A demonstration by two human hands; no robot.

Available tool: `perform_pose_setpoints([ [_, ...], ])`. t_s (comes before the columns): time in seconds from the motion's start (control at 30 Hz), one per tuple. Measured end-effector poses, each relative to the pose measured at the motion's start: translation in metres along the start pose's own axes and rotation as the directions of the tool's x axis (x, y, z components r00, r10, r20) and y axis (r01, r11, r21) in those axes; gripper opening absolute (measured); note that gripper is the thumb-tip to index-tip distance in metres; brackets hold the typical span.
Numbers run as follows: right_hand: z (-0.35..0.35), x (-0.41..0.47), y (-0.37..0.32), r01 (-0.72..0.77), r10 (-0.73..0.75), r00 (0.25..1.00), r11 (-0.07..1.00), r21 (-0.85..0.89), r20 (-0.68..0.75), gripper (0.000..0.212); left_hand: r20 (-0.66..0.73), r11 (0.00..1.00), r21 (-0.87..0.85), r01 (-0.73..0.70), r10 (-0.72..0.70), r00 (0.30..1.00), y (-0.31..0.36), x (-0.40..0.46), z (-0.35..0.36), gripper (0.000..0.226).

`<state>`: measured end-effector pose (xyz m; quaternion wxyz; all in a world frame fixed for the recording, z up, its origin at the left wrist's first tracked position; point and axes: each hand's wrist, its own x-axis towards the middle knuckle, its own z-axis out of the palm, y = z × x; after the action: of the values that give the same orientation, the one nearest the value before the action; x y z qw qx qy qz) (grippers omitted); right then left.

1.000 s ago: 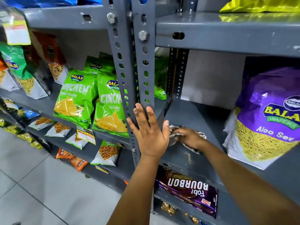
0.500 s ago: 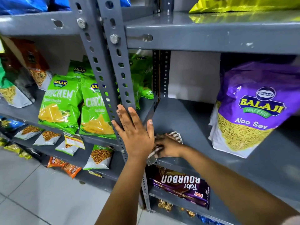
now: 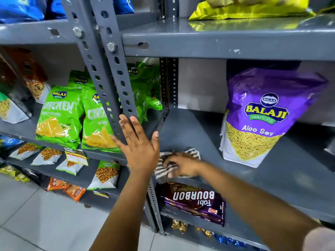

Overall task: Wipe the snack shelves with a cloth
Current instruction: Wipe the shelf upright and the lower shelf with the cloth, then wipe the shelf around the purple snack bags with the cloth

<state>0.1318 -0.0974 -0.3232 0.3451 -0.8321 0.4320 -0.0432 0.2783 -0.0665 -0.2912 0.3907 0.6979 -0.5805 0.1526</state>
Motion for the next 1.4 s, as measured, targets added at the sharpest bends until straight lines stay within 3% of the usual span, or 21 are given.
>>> perform_pose_setpoints([
  [0.1,0.022,-0.008,0.012,-0.038,0.026,0.996,0.988,-0.147,-0.085,0.059,0.063,0.997,0.035,-0.068,0.065,0.996,0.008,-0.025,-0.001,0.073],
  [0.2,0.017,-0.033,0.033,-0.037,0.011,0.988,0.985,-0.166,-0.154,0.062,0.276,0.967,0.049,-0.251,0.228,0.934,0.019,-0.075,0.01,0.064],
  [0.3,0.013,-0.065,0.053,-0.025,0.0,0.981,0.992,-0.125,-0.194,0.046,0.406,0.988,0.049,-0.146,0.114,0.907,0.03,-0.101,0.025,0.066],
  [0.4,0.013,-0.098,0.077,-0.055,0.031,0.981,0.991,-0.124,-0.191,0.041,0.429,0.995,-0.001,-0.095,0.087,0.899,0.043,-0.103,0.034,0.078],
  [0.5,0.012,-0.127,0.099,-0.054,0.025,0.967,0.993,-0.107,-0.253,0.038,0.564,1.0,-0.02,0.021,-0.007,0.826,0.058,-0.097,0.041,0.079],
  [0.6,0.007,-0.157,0.117,-0.063,0.055,0.954,0.998,-0.019,-0.295,0.035,0.64,0.999,0.048,0.011,-0.039,0.767,0.076,-0.094,0.051,0.059],
  [0.77,-0.003,-0.205,0.141,-0.141,0.156,0.933,0.988,0.069,-0.324,0.035,0.686,0.999,0.045,-0.024,-0.014,0.727,0.115,-0.097,0.071,0.056],
  [0.93,-0.011,-0.247,0.168,-0.186,0.216,0.911,0.976,0.117,-0.35,0.052,0.714,0.996,0.088,0.026,-0.081,0.696,0.145,-0.106,0.088,0.058],
  [1.0,-0.017,-0.256,0.17,-0.17,0.251,0.92,0.948,0.27,-0.3,0.05,0.702,0.992,0.126,0.024,-0.106,0.705,0.147,-0.109,0.092,0.059],
  [1.07,-0.036,-0.263,0.165,-0.089,0.306,0.921,0.768,0.634,-0.241,0.041,0.691,0.99,0.137,0.025,-0.113,0.714,0.147,-0.11,0.095,0.06],
  [1.13,-0.072,-0.264,0.169,0.038,0.384,0.848,0.643,0.765,-0.365,0.03,0.687,0.99,0.138,0.026,-0.114,0.717,0.148,-0.109,0.095,0.059],
  [1.23,-0.133,-0.246,0.196,0.109,0.503,0.641,0.688,0.717,-0.58,0.041,0.682,0.989,0.146,0.033,-0.125,0.72,0.149,-0.11,0.094,0.059],
  [1.3,-0.159,-0.228,0.21,0.007,0.486,0.621,0.781,0.625,-0.615,0.032,0.677,0.988,0.15,0.037,-0.129,0.724,0.148,-0.11,0.094,0.058],
  [1.33,-0.167,-0.217,0.22,-0.112,0.465,0.682,0.829,0.548,-0.565,0.029,0.673,0.988,0.152,0.037,-0.131,0.728,0.148,-0.11,0.094,0.058],
  [1.4,-0.168,-0.198,0.244,-0.431,0.494,0.798,0.868,0.246,-0.346,0.056,0.663,0.986,0.159,0.047,-0.142,0.735,0.148,-0.11,0.095,0.058],
])
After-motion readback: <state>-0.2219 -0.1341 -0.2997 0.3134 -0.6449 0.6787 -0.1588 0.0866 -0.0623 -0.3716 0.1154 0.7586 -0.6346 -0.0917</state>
